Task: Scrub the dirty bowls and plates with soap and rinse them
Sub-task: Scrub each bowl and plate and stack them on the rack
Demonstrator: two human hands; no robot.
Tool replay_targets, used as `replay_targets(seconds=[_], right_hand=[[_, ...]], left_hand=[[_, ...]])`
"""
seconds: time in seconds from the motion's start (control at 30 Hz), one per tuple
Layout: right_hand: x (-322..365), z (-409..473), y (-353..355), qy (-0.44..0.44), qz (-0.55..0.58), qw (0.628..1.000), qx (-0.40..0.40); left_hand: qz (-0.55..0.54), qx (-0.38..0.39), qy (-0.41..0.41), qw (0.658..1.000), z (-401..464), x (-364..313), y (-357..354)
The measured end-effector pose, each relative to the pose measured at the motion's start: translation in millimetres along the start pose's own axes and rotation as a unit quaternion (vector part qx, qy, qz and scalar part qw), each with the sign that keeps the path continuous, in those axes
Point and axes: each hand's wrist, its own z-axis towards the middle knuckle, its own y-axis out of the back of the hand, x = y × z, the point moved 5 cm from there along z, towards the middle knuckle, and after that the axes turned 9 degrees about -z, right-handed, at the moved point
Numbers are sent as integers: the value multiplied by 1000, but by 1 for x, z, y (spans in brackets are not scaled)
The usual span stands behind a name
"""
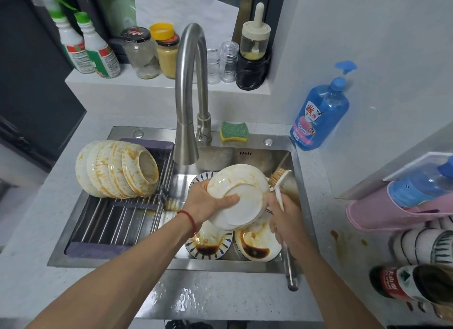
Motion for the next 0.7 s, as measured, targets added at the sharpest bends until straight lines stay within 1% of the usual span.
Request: replay_targets(seconds=[0.07,0.13,0.2,0.23,0.27,0.3,0.33,0.4,0.5,0.53,0.63,0.7], right_hand=[[9,4,8,20,-138,990,-24],[26,-4,-1,83,-248,965,15],[51,-28,-21,161,-280,943,78],[62,-40,-31,194,-289,933,97],[70,-45,-36,214,-313,920,96],[75,-43,-33,213,-331,916,82],[77,-34,-29,192,-345,916,73],[82,-33,-26,172,-349,919,58],[89,-63,-48,205,-336,913,111],[88,-63,-51,204,-338,912,113],[83,-42,-43,141,-337,929,65],[87,-54,-54,157,-319,932,76]], left_hand=[[93,-43,-28,994,3,-6,7],[207,-78,-60,973,2,-16,8],[286,-108,-82,949,-1,-26,6],[305,-122,-85,941,-2,-27,8],[322,-130,-89,934,-3,-28,9],[340,-131,-96,926,-4,-30,9],[359,-129,-101,919,-4,-30,11],[376,-126,-108,912,-5,-30,12],[371,-131,-118,912,-6,-33,17],[369,-127,-124,912,-5,-33,20],[361,-120,-131,915,-7,-35,25],[346,-109,-130,923,-6,-35,30]])
